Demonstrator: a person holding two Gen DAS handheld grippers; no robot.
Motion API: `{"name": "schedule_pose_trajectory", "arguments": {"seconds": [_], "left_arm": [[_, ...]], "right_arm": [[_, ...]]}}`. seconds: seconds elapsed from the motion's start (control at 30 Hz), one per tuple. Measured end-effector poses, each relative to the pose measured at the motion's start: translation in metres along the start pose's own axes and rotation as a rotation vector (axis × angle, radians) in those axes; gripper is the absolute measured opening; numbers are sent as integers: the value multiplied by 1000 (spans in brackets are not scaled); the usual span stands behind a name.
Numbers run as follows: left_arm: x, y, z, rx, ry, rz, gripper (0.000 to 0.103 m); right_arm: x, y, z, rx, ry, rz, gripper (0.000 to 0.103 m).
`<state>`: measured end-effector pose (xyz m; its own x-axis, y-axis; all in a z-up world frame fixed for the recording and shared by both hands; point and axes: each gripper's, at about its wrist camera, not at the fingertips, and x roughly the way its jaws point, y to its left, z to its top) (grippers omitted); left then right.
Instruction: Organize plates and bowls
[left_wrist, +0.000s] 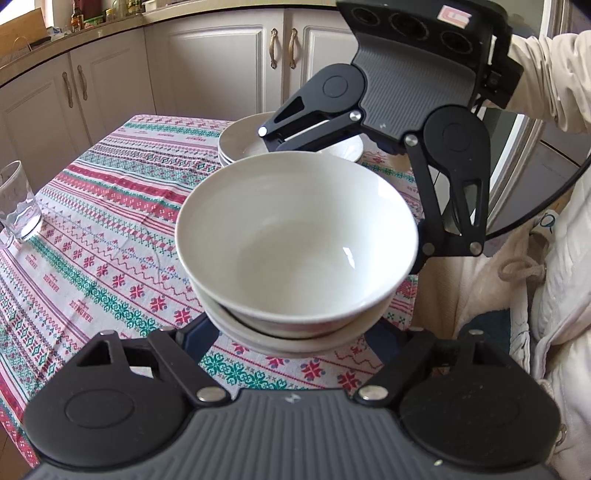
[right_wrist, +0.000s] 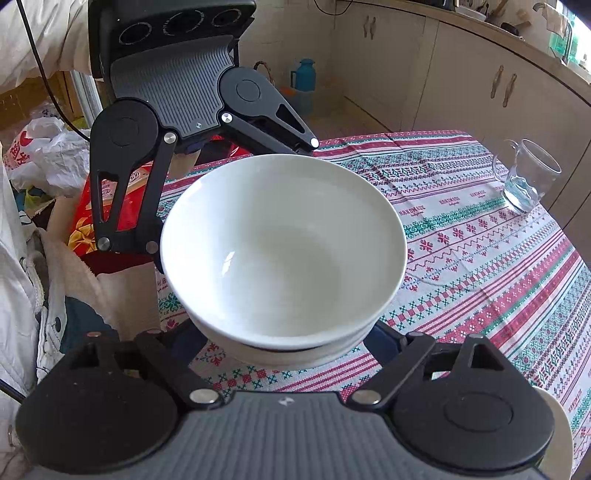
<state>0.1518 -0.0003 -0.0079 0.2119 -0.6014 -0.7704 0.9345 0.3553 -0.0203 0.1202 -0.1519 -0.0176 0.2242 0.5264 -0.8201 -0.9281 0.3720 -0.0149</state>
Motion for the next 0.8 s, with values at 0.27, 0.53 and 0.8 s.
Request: {"name": "schedule_pose_trajectory", "arguments": {"seconds": [0.27, 0.53, 0.8], "left_arm": [[6, -10, 31, 27, -16, 14, 85], [32, -12, 74, 78, -30, -5, 85], [70, -5, 117, 147, -60, -38, 85]], "right_arm": [[-27, -8, -8, -14, -6, -28, 93], [-60, -27, -33, 3, 1, -78, 93], [-91, -57, -67, 49, 14, -157, 93]]}}
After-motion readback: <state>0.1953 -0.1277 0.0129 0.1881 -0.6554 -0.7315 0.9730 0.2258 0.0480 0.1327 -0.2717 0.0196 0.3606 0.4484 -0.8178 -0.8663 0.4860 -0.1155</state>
